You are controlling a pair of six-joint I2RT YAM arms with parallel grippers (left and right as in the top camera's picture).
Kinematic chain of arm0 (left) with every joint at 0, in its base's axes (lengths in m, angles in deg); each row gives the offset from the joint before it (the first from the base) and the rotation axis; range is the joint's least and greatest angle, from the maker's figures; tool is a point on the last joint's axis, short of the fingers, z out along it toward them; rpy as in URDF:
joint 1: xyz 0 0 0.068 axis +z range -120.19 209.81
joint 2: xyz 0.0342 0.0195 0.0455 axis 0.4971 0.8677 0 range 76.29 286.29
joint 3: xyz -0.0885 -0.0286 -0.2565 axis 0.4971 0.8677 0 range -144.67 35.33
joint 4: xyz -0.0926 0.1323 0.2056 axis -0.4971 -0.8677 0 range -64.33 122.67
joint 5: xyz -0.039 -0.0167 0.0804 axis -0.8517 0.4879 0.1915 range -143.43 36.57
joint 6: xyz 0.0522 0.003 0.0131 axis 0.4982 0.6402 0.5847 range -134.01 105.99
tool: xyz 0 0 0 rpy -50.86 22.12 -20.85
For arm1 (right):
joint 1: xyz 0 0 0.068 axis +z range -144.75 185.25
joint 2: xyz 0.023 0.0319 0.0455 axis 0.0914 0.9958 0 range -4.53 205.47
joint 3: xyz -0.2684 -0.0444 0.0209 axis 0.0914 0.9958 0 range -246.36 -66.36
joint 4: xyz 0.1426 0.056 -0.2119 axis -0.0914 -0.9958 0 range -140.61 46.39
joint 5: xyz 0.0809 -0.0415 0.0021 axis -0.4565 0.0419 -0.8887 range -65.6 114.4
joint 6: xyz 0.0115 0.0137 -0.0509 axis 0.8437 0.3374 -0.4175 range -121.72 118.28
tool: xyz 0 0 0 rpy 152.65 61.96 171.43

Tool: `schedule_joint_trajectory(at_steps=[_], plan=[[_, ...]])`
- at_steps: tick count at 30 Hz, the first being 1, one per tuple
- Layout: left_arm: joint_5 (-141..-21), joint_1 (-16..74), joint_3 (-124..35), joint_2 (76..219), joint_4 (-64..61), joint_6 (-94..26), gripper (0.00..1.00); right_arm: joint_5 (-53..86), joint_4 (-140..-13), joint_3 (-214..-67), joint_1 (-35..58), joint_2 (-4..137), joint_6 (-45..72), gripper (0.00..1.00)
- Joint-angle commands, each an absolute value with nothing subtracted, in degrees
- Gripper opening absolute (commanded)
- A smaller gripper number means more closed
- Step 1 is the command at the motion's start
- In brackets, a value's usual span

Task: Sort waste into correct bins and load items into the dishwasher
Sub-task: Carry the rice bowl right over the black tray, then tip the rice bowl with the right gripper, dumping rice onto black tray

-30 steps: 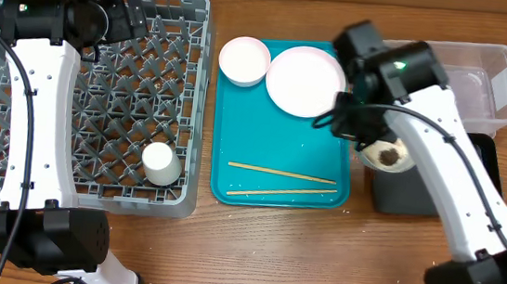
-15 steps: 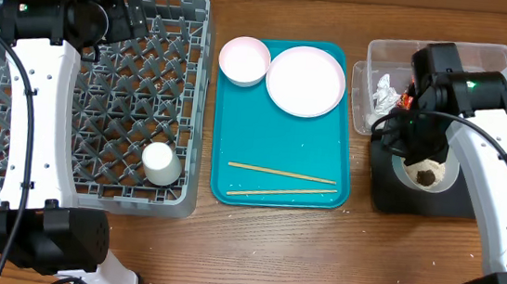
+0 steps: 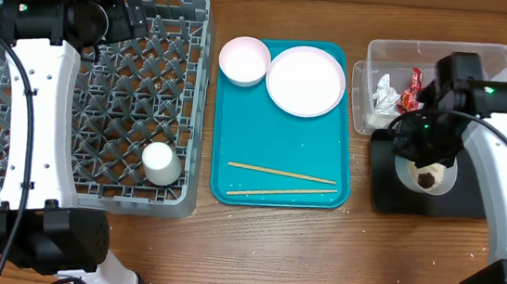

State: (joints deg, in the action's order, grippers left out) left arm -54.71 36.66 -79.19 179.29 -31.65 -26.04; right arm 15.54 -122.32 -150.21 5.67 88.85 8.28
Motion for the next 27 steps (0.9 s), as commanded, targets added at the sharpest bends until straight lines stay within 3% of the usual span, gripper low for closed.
schedule_joint_trajectory(at_steps=[1, 11, 27], plan=[[-54.5, 36.9, -79.2, 179.8, -31.6, -26.7, 1.00, 10.0, -121.9, -149.9, 3.2, 87.3, 3.7, 0.04], [-54.5, 36.9, -79.2, 179.8, -31.6, -26.7, 1.00, -0.1, -116.9, -144.2, -1.9, 87.3, -3.3, 0.04], [-54.5, 36.9, -79.2, 179.8, -31.6, -26.7, 1.00, -31.1, -104.7, -133.8, -17.7, 87.5, -18.4, 0.04]])
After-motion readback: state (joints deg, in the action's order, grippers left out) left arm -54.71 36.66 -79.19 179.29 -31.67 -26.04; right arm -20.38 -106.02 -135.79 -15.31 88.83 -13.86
